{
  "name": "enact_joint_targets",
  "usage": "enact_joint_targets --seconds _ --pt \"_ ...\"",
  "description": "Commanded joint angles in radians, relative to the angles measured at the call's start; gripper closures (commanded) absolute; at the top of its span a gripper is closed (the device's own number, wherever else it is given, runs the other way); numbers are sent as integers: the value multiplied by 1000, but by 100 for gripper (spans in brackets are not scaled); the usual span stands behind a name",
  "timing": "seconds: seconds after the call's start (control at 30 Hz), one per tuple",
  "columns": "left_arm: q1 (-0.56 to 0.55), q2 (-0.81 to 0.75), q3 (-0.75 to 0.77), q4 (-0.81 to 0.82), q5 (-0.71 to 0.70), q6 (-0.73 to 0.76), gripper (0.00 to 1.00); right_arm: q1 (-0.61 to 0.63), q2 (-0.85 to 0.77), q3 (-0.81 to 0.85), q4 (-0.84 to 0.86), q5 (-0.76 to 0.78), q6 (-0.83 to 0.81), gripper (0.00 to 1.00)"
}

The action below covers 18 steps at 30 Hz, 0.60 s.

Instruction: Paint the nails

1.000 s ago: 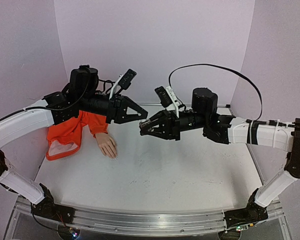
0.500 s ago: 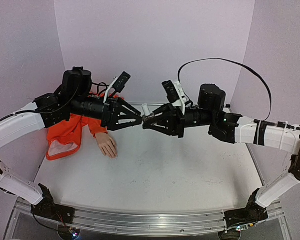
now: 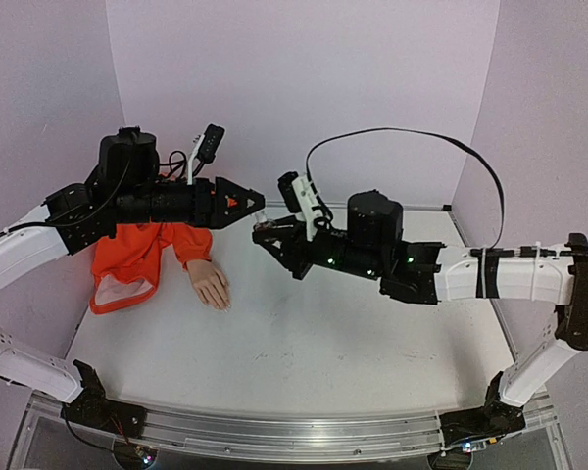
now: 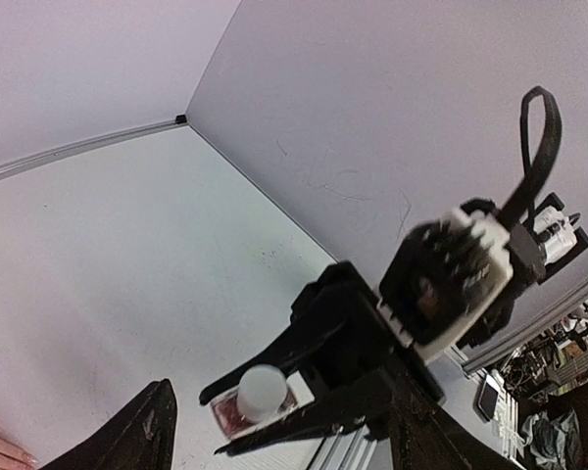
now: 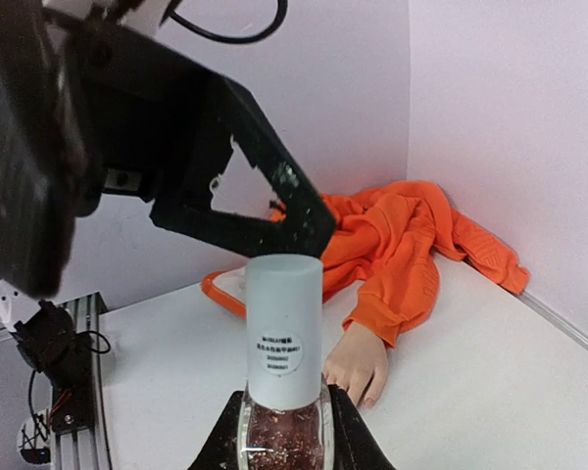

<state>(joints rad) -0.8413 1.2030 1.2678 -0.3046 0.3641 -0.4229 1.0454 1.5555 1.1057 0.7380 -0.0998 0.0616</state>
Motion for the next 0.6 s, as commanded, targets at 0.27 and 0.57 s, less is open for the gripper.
enact_joint_targets --seconds 0.27,0.57 --pt "2 -9 -21 73 -123 -36 51 83 72 128 75 287 -36 100" --pt "2 7 -13 75 -137 -38 63 105 95 149 78 310 -53 100"
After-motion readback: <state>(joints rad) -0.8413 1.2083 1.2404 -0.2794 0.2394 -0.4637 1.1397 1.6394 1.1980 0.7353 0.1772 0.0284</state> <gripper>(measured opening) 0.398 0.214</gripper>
